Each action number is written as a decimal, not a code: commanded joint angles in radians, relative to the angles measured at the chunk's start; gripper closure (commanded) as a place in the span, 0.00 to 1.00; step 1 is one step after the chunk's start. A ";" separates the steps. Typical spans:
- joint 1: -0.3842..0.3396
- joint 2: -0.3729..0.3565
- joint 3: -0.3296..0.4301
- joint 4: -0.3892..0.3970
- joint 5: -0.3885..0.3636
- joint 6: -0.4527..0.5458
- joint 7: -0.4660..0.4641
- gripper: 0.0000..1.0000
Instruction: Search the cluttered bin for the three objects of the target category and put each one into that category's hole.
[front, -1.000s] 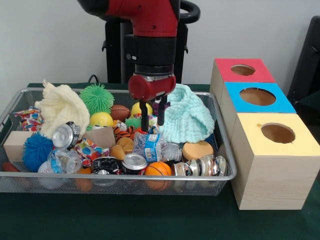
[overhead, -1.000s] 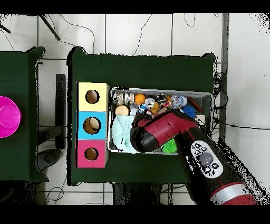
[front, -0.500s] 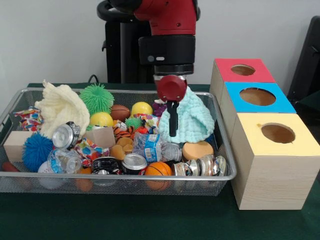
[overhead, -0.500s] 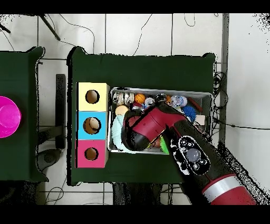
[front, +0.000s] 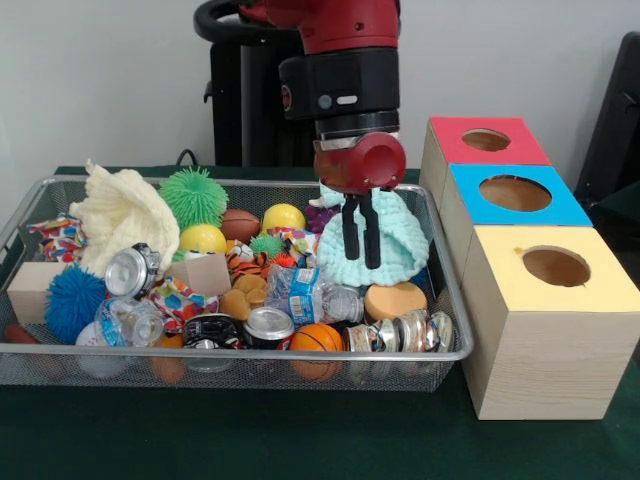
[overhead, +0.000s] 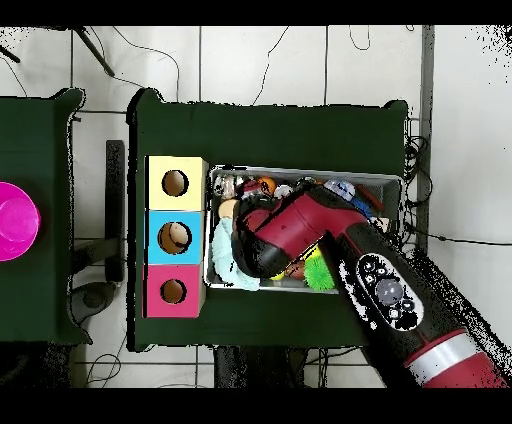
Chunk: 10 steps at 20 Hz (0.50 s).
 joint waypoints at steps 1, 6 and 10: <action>-0.057 0.166 -0.109 -0.045 0.149 0.110 0.183 0.00; 0.047 0.219 -0.281 -0.110 0.179 0.050 0.378 0.00; 0.083 0.224 -0.342 -0.109 0.224 0.033 0.431 0.00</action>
